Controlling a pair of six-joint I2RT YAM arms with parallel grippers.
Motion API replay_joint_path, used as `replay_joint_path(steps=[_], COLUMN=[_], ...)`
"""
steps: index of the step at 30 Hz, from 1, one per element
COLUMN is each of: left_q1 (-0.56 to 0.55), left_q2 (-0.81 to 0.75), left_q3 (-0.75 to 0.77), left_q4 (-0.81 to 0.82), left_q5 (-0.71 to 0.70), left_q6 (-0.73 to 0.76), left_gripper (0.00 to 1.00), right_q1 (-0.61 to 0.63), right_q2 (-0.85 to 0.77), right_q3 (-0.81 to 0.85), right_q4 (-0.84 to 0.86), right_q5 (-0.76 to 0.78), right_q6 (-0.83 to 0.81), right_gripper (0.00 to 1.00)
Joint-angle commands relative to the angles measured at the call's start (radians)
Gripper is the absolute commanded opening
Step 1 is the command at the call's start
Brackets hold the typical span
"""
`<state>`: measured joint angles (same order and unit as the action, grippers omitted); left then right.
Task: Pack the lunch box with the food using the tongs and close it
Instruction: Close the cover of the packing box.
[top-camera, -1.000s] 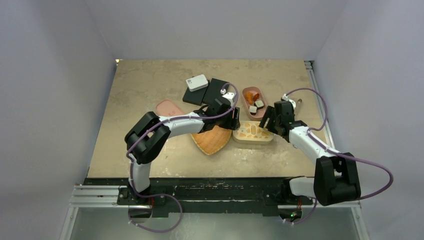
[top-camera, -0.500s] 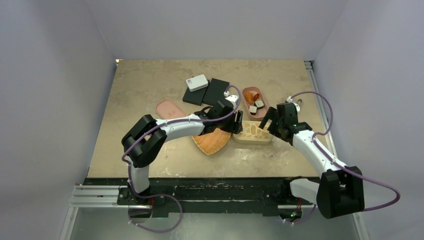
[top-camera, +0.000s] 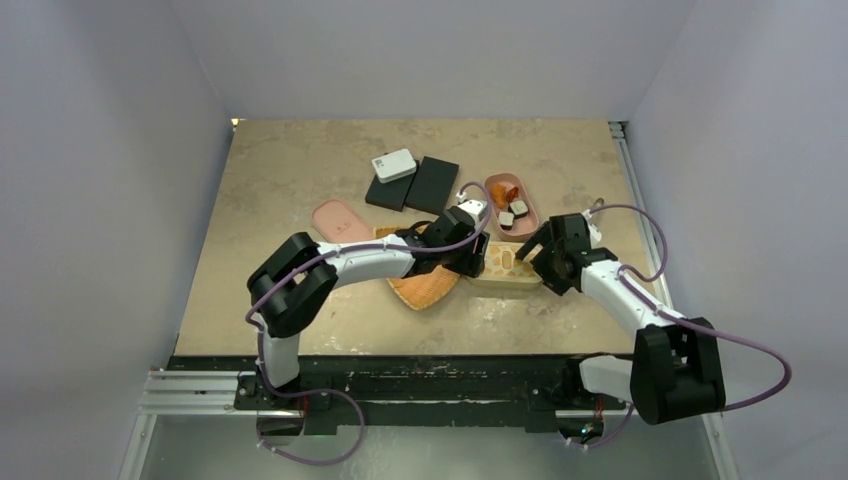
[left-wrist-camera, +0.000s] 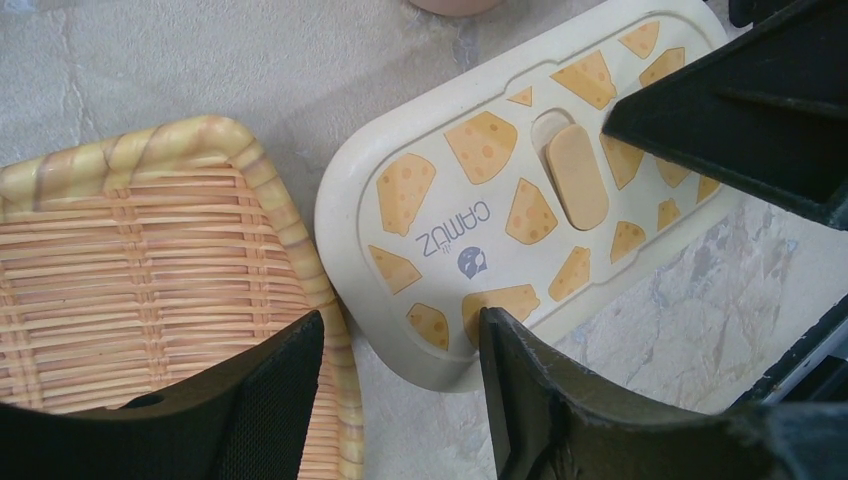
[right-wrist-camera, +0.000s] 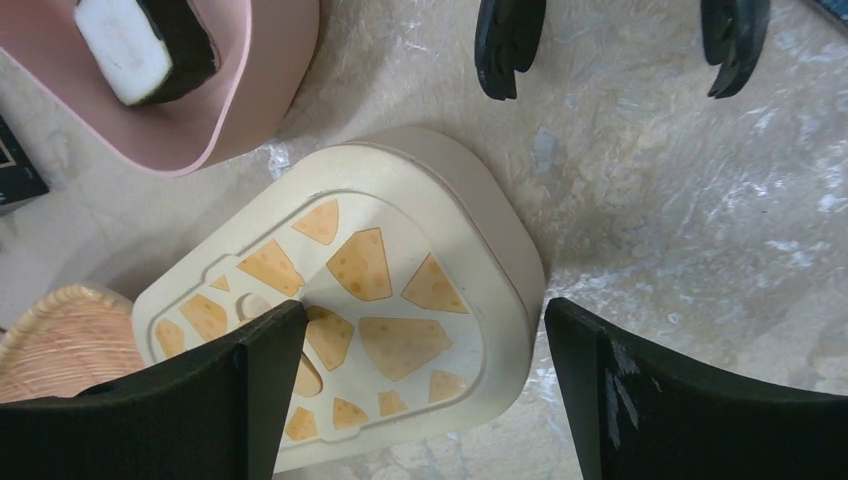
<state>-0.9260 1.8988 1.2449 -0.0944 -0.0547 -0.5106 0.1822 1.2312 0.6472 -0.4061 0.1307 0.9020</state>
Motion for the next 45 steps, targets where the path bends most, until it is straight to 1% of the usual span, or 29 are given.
replay_joint_path(steps=[1,4,6,11,15,22,30,36,40,45], left_q1=[-0.002,-0.003,-0.005,-0.007,-0.007,-0.007,-0.007,-0.007,-0.007,-0.007], left_q2=[0.03,0.034,0.029,0.022,0.023,0.023,0.019,0.02,0.021,0.028], left_q3=[-0.03,-0.037,-0.045,-0.042,-0.035,-0.028,-0.019,-0.017,-0.02,-0.03], left_q4=[-0.031,-0.034,-0.034,-0.042,-0.043,-0.043,-0.057,-0.058,-0.054,-0.048], left_q5=[-0.047,-0.054,-0.066,-0.082,-0.078,-0.074,-0.08,-0.082,-0.081,-0.082], left_q6=[0.049,0.055,0.061,0.082,0.086,0.092,0.107,0.11,0.112,0.118], left_gripper=[0.56,0.55,0.55,0.55,0.55,0.55,0.55,0.55,0.55,0.55], right_q1=[-0.004,-0.006,-0.006,-0.006,-0.006,-0.006,-0.008,-0.01,-0.014,-0.014], right_q2=[0.02,0.005,-0.025,-0.119,-0.142,-0.112,-0.039,-0.015,-0.011,0.014], right_q3=[-0.061,-0.078,-0.071,-0.002,0.044,0.035,-0.031,-0.054,-0.052,-0.044], right_q4=[-0.006,-0.026,-0.057,-0.143,-0.192,-0.204,-0.154,-0.144,-0.152,-0.157], right_q5=[-0.027,-0.013,0.028,0.147,0.183,0.18,0.096,0.056,0.045,0.032], right_q6=[0.07,0.092,0.101,0.092,0.073,0.072,0.097,0.09,0.088,0.072], right_gripper=[0.9,0.88,0.86,0.85,0.82,0.78,0.77,0.66,0.53,0.51])
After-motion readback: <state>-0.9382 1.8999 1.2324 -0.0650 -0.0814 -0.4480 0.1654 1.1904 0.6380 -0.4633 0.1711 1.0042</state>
